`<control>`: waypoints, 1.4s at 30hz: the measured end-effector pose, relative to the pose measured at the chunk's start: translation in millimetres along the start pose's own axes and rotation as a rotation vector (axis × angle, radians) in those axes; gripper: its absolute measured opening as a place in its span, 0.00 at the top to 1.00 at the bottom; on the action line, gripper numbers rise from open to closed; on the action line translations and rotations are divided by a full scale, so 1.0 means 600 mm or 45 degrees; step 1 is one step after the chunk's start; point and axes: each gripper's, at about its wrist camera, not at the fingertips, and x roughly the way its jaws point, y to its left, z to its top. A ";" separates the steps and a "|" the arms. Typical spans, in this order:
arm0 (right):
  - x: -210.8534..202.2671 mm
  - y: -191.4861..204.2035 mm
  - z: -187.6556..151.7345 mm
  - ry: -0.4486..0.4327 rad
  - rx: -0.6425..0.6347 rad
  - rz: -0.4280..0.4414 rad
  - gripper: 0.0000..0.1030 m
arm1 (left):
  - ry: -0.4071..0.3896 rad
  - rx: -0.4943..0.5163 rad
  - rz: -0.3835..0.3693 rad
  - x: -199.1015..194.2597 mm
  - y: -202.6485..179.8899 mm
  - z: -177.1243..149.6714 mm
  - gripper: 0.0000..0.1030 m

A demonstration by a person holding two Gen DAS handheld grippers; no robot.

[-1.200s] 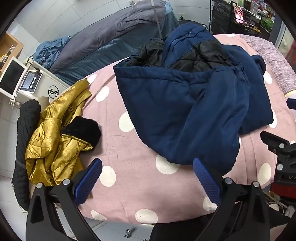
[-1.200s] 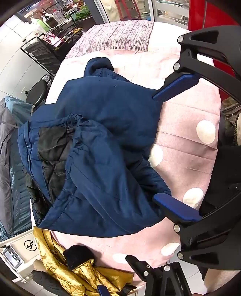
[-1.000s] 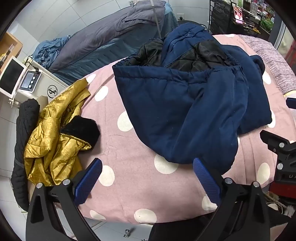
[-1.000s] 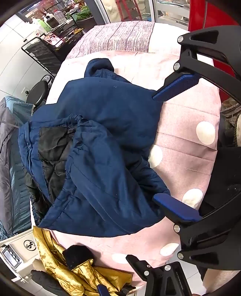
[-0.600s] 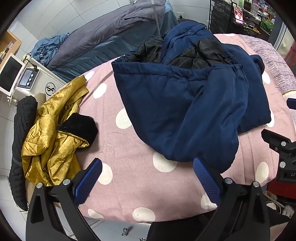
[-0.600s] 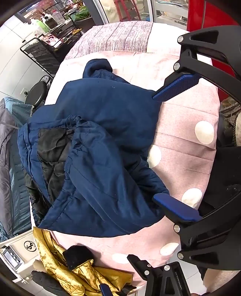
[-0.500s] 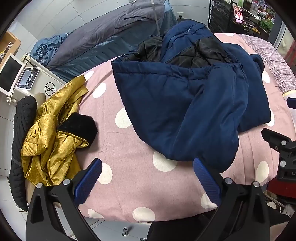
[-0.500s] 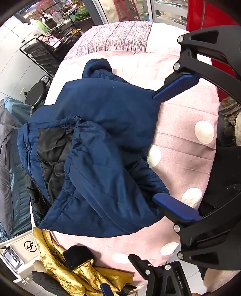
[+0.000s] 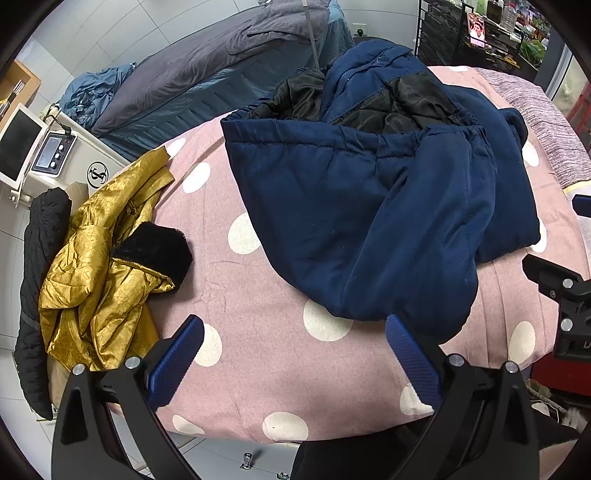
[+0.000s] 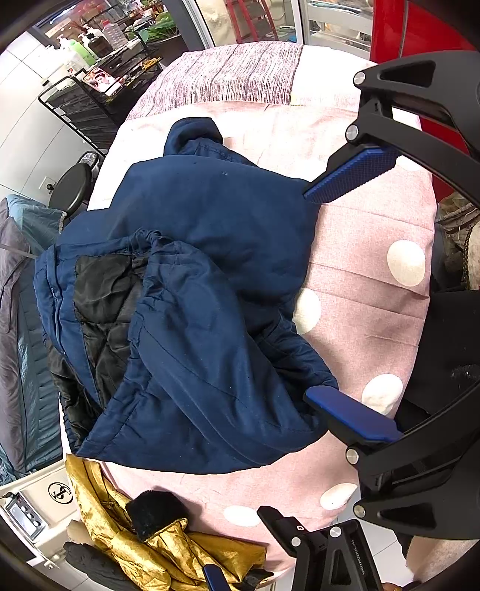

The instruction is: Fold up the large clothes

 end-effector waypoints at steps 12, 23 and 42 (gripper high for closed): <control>0.003 0.001 0.000 0.010 0.008 0.008 0.05 | 0.008 0.001 0.000 0.005 0.000 0.001 0.06; 0.005 0.002 -0.001 0.017 0.013 0.011 0.05 | 0.015 -0.005 -0.006 0.011 0.005 0.002 0.06; 0.007 0.005 -0.001 0.019 0.009 0.013 0.05 | 0.023 -0.009 -0.009 0.018 0.013 -0.001 0.06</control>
